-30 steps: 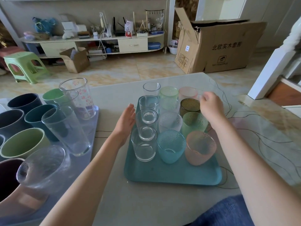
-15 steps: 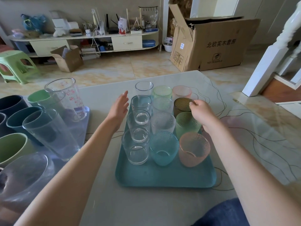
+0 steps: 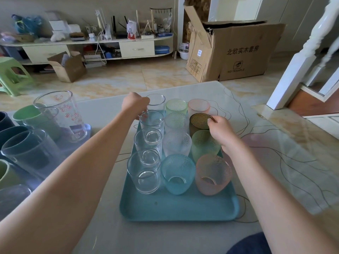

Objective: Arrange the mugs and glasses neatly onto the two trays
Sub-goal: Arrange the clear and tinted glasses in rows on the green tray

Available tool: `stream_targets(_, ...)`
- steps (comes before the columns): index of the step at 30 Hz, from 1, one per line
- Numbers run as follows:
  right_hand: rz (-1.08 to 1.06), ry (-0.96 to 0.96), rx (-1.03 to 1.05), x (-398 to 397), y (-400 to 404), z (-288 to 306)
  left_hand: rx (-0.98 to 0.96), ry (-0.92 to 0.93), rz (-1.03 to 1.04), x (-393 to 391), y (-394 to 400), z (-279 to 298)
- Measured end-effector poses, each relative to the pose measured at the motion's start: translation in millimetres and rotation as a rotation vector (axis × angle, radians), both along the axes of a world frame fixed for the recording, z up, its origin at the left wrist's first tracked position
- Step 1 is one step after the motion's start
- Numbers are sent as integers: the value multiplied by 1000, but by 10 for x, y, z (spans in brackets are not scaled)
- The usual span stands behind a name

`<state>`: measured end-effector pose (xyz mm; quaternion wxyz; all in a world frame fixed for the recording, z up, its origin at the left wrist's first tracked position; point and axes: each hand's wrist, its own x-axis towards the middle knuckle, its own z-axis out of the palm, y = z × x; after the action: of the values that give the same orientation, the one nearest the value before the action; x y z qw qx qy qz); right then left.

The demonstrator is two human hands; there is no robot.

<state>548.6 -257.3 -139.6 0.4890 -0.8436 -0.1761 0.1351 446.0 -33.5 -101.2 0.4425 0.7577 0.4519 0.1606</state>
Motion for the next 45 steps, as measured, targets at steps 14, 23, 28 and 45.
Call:
stream_targets(14,-4,-24,1,28,10,-34,188,25,57,-2,-127,27)
stream_targets(23,-7,-189,-73,-18,12,63,63,-32,61,-85,-155,62)
stream_targets(28,202,-690,-372,-190,234,226,-69,-75,98,-181,-160,-57)
stream_targets(45,400,-682,-616,-323,627,242,-190,-190,105,-203,-188,-200)
